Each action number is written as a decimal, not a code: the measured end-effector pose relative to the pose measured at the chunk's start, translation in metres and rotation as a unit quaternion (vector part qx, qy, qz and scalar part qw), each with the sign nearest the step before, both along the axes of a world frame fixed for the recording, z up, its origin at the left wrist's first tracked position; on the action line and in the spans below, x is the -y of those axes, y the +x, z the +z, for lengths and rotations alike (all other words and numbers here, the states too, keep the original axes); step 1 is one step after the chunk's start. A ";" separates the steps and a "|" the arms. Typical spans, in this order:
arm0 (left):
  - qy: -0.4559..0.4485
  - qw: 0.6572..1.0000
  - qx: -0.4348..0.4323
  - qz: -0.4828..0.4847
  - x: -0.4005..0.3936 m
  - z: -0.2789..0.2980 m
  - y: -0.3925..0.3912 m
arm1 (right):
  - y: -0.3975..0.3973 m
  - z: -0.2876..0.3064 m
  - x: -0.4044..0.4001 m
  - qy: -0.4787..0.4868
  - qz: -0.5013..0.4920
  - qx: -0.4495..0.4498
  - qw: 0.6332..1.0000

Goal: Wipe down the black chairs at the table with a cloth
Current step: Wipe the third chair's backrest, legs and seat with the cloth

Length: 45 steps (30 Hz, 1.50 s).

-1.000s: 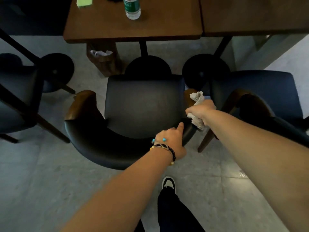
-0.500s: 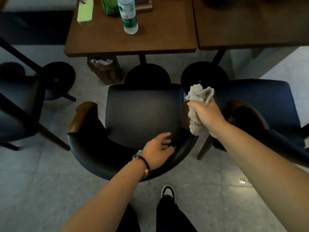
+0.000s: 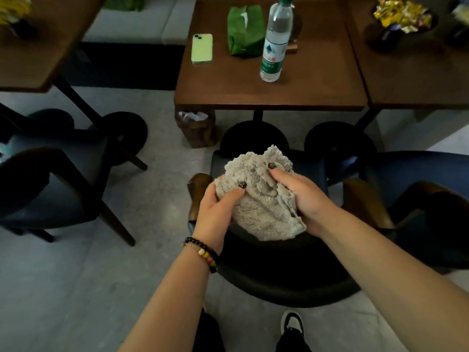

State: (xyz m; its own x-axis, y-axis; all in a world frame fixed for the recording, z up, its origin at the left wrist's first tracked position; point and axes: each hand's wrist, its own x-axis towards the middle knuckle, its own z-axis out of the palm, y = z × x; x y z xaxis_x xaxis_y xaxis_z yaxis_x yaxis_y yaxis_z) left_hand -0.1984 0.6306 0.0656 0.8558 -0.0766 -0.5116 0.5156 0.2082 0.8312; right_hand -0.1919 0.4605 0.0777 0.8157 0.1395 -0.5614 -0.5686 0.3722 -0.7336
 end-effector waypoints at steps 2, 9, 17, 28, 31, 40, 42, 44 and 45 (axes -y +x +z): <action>-0.012 1.000 0.005 -0.025 -0.039 -0.002 0.013 | 0.007 -0.005 -0.037 -0.043 -0.037 0.019 0.998; 0.027 0.998 -0.032 -0.041 -0.161 -0.012 0.057 | 0.046 -0.030 -0.160 -0.208 -0.034 0.006 0.977; 0.091 0.988 0.012 0.125 -0.200 -0.068 0.111 | 0.098 -0.089 -0.179 -0.340 -0.006 -0.032 0.940; 0.266 0.960 0.081 0.039 -0.183 -0.180 0.178 | 0.171 -0.180 -0.163 -0.434 0.018 -0.051 0.899; 0.256 0.962 0.089 0.016 -0.177 -0.222 0.206 | 0.192 -0.213 -0.164 -0.486 0.085 -0.046 0.868; 0.294 0.936 0.152 -0.120 -0.151 -0.359 0.304 | 0.258 -0.307 -0.152 -0.609 0.177 -0.025 0.773; 0.307 0.928 0.147 -0.150 -0.146 -0.381 0.320 | 0.263 -0.324 -0.150 -0.618 0.221 -0.031 0.754; 0.323 0.921 0.120 -0.180 -0.137 -0.399 0.336 | 0.266 -0.337 -0.146 -0.624 0.268 -0.052 0.732; 0.323 0.922 0.100 -0.189 -0.130 -0.405 0.342 | 0.267 -0.343 -0.145 -0.625 0.290 -0.067 0.721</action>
